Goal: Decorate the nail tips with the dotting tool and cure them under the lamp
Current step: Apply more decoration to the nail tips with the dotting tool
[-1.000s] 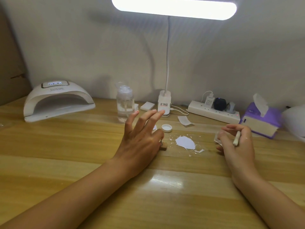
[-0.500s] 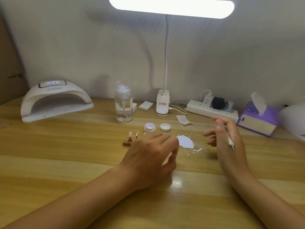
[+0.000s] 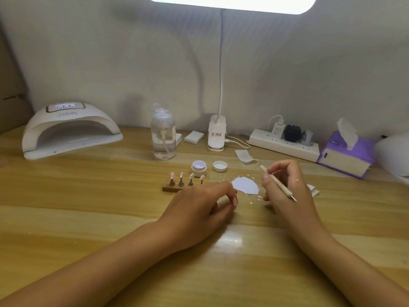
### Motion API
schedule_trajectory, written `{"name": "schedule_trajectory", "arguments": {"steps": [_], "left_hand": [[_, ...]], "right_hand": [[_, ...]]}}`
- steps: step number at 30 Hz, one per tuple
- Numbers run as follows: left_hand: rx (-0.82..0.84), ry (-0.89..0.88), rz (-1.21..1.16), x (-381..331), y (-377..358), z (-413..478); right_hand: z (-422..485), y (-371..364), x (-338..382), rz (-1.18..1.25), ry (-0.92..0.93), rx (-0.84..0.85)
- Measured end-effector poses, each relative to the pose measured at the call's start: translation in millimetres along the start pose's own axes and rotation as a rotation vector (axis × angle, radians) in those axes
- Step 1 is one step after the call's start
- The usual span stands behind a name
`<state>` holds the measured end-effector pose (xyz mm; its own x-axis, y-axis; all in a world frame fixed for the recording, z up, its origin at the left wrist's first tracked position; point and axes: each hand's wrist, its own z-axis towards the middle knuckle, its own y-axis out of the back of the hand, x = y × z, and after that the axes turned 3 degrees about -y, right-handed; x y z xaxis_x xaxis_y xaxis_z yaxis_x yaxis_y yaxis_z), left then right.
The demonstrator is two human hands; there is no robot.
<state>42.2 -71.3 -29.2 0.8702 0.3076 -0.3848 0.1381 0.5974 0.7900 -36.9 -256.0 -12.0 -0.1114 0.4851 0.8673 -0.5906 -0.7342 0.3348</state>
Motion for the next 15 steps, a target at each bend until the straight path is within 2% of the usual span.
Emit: {"name": "schedule_trajectory", "arguments": {"steps": [6, 15], "left_hand": [[0.012, 0.031, -0.088, 3, 1, 1], [0.011, 0.104, -0.122, 4, 3, 3]], "right_hand": [[10, 6, -11, 0.206, -0.229, -0.137], [9, 3, -11, 0.038, -0.248, -0.052]]}}
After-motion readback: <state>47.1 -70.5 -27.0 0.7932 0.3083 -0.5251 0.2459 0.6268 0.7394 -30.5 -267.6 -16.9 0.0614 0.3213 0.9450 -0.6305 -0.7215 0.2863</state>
